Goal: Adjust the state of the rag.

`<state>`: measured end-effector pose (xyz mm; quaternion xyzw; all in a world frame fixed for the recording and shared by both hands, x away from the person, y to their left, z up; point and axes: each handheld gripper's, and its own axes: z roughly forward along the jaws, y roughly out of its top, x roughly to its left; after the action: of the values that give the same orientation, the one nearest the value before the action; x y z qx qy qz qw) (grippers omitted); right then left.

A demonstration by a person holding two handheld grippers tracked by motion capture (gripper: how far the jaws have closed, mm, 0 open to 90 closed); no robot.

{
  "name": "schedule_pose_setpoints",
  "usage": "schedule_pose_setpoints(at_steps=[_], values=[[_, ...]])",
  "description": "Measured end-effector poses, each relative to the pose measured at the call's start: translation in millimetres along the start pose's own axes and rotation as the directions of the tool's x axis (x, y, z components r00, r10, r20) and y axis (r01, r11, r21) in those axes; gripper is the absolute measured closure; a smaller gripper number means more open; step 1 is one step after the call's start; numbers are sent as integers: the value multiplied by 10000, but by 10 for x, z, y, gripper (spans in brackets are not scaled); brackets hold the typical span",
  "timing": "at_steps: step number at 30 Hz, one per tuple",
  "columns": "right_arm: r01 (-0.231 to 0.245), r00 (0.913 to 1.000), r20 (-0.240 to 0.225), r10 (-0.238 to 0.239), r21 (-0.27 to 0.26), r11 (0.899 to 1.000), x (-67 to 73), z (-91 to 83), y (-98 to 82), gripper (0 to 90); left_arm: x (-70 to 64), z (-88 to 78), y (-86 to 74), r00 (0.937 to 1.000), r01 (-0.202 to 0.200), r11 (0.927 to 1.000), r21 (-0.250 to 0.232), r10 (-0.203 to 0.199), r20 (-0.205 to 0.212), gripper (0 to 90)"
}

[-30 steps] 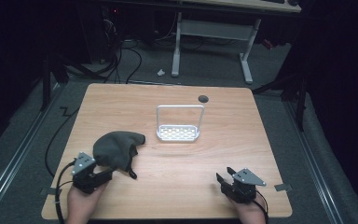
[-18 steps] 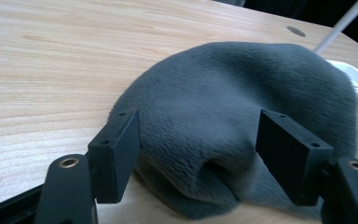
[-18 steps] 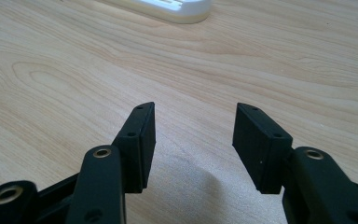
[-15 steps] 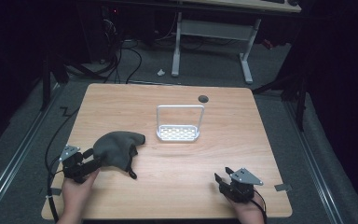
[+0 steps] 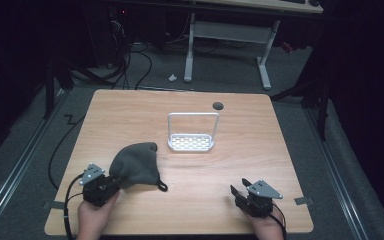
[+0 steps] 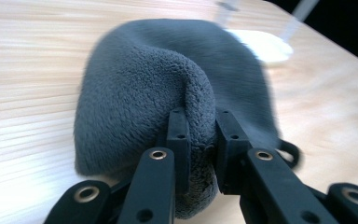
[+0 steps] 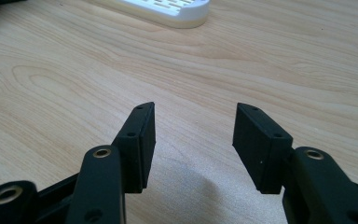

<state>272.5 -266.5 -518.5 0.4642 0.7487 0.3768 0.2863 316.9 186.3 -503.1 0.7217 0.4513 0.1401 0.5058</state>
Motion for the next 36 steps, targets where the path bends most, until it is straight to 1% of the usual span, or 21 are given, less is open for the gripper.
schedule_pose_setpoints(at_steps=[3,7,9,10,11,12,16,18,19,20,21,22,23,24,25,28,29,30,32,35,36], values=[[99,9999,-30,-100,-38,9999,21,-2,9,491,-274,103,-26,9966,-486,9986,205,471,679,786],[242,9996,-152,-243,-65,9997,86,2,31,490,-624,280,-81,9847,-1061,9935,418,991,1437,782],[325,9992,-245,-328,-99,9994,135,9,43,490,-768,384,-114,9793,-1212,9914,483,1116,1686,780],[325,9992,-245,-328,-99,9994,135,9,43,490,-768,384,-114,9793,-1212,9914,483,1116,1686,778],[465,9983,-358,-469,-114,9989,190,16,58,490,-891,483,-149,9729,-1397,9887,539,1269,1931,776],[540,9976,-422,-546,-144,9984,218,18,67,490,-947,522,-164,9700,-1501,9871,557,1361,2014,775],[865,9939,-668,-874,-164,9961,348,30,93,490,-1054,591,-193,9572,-1708,9837,571,1519,2462,739],[1009,9912,-841,-1021,-185,9947,417,45,107,490,-1055,570,-186,9525,-1698,9840,540,1498,2651,690],[1009,9912,-841,-1021,-185,9947,417,45,107,490,-1055,570,-186,9525,-1698,9840,540,1498,2651,653],[1027,9901,-939,-1041,-195,9945,456,53,116,490,-1052,540,-173,9479,-1681,9845,493,1477,2822,653],[1128,9868,-1149,-1141,-181,9935,534,72,141,492,-1054,513,-166,9456,-1722,9840,449,1523,2875,585],[1121,9846,-1329,-1133,-163,9936,578,82,156,494,-1058,470,-157,9443,-1805,9829,369,1627,2861,562],[1126,9823,-1489,-1141,-185,9935,626,96,170,492,-1045,361,-131,9424,-1815,9832,194,1682,2891,550],[1126,9823,-1489,-1141,-185,9935,626,96,170,492,-1045,361,-131,9424,-1815,9832,194,1682,2891,541],[1310,9763,-1707,-1329,-219,9911,736,135,201,485,-1005,239,-103,9445,-1651,9863,-66,1600,2870,535],[1470,9681,-2001,-1507,-331,9886,900,202,275,476,-942,127,-69,9487,-1395,9897,-315,1427,2820,532],[1470,9681,-2001,-1507,-331,9886,900,202,275,476,-904,78,-53,9525,-1303,9904,-461,1379,2713,532],[1408,9582,-2458,-1464,-402,9892,1008,240,337,461,-807,21,-29,9639,-1226,9903,-654,1345,2296,534],[1386,9454,-2883,-1519,-661,9881,1134,240,399,457,-679,27,-34,9759,-1008,9931,-596,1103,1883,549],[1402,9304,-3265,-1663,-1020,9849,1310,249,482,460,-535,108,-82,9859,-1136,9932,-242,1157,1207,589],[1412,9284,-3309,-1690,-1067,9842,1351,260,504,469,-498,138,-94,9878,-1121,9936,-119,1128,1078,604]])
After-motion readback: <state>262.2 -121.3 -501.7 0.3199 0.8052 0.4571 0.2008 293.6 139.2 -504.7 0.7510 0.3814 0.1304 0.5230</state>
